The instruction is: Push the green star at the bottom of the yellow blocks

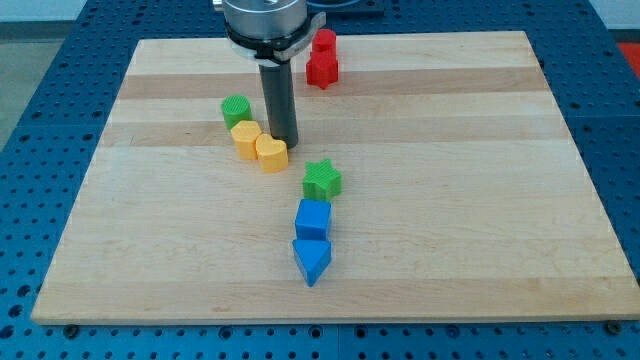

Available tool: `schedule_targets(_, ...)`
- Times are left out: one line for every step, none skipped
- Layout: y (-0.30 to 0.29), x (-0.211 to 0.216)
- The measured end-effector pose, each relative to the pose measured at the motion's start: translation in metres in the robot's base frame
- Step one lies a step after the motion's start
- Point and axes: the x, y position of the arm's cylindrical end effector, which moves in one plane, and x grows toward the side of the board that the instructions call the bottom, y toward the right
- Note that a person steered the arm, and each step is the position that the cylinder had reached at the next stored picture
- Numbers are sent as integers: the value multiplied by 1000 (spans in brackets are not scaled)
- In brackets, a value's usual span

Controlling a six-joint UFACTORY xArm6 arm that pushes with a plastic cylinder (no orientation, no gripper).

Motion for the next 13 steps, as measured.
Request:
schedule_targets(45,16)
schedule_targets(87,51)
schedule_targets(95,96)
schedule_targets(83,118)
schedule_targets(68,105)
schedule_targets(58,81)
schedule_targets(23,74)
schedule_targets(-6,74)
schedule_targets(-15,70)
schedule_targets(-22,64)
schedule_targets(-39,58)
schedule_targets(-58,54)
schedule_targets(-69,52)
